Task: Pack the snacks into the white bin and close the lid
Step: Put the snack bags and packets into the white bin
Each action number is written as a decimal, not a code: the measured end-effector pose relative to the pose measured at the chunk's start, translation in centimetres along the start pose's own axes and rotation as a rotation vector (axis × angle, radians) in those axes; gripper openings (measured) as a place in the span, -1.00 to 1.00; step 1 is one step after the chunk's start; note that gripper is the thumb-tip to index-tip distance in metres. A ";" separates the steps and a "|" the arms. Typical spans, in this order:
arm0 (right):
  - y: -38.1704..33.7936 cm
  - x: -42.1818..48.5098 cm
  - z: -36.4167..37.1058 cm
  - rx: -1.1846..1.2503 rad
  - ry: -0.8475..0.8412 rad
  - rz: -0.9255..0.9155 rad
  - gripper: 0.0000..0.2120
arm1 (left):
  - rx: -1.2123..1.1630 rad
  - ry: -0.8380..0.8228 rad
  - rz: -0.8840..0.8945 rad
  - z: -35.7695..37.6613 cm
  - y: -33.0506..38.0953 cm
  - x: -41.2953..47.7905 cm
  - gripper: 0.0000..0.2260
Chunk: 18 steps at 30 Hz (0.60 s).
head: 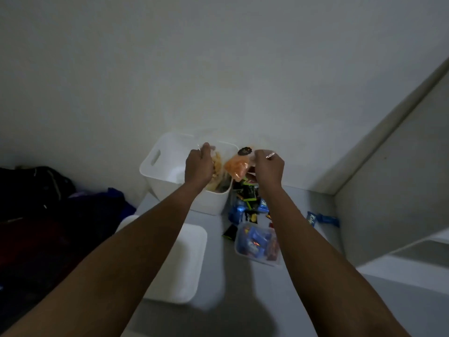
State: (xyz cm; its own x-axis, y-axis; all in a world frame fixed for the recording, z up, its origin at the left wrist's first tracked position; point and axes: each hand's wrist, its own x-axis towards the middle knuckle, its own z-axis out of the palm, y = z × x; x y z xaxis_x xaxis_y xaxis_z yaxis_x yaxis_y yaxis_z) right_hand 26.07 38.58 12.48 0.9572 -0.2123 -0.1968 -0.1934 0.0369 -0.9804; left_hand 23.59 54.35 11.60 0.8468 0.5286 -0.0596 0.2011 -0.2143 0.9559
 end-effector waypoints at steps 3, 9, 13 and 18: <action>0.0 0.6 4.8 -0.119 -0.058 0.000 -0.72 | 0.078 -0.030 0.019 -2.4 -0.7 4.0 -0.61; 2.1 0.8 11.3 -0.320 -0.054 0.087 -0.74 | 0.295 -0.164 -0.007 -3.8 -4.0 9.5 -0.64; 4.0 1.4 13.1 -0.441 -0.158 0.231 -0.72 | 0.307 -0.326 -0.152 -3.2 -6.1 11.5 -0.79; 6.0 2.5 13.7 -0.658 -0.249 0.286 -0.69 | 0.230 -0.563 -0.423 -2.2 -8.6 13.0 -0.76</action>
State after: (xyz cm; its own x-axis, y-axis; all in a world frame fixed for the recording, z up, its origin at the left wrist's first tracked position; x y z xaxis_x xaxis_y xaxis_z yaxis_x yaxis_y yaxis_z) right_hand 30.21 51.69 6.02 0.8556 -0.0524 -0.5149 -0.4554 -0.5489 -0.7009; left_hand 31.77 64.88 3.20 0.7863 0.1160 -0.6069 0.6117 -0.2851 0.7380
